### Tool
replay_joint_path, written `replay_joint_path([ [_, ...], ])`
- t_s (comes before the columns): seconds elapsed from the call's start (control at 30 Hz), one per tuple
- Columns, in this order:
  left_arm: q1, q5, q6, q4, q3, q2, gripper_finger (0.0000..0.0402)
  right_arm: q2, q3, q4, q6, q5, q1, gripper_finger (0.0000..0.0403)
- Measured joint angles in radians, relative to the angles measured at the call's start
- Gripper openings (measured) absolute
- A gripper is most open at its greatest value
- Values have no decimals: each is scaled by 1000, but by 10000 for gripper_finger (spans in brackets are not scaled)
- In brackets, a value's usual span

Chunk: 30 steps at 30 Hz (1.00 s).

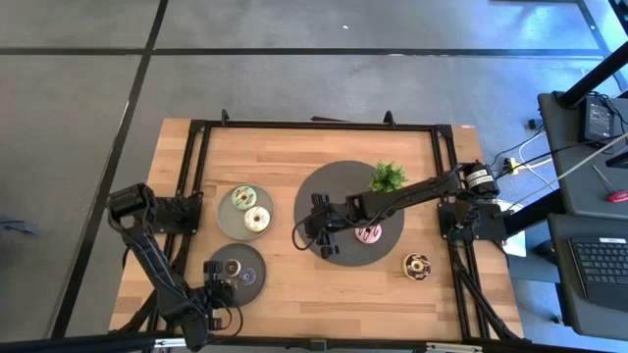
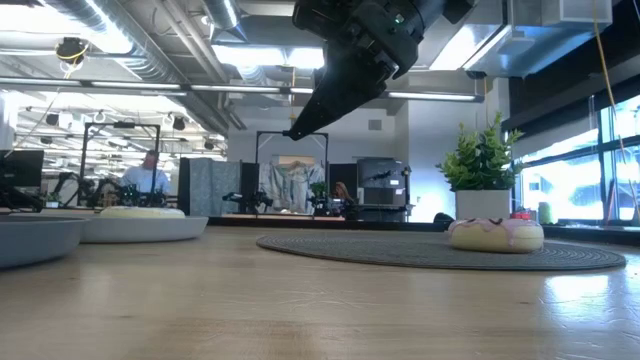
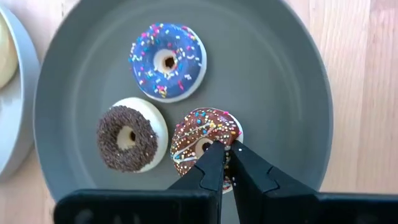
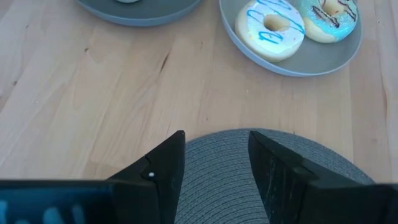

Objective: Pick & Place donuts
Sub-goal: Put the small brown donut on the dark gray plate

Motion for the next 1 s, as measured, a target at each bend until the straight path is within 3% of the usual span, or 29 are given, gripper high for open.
replay_joint_path([
  [0.57, 0, -50, 37, 3, 0, 0, 46, 0, 0, -7, 0, 0, 0, 178],
  [1.0, 2, -26, 16, -47, 0, 0, 117, 0, 0, -7, 0, -1, 0, 178],
])
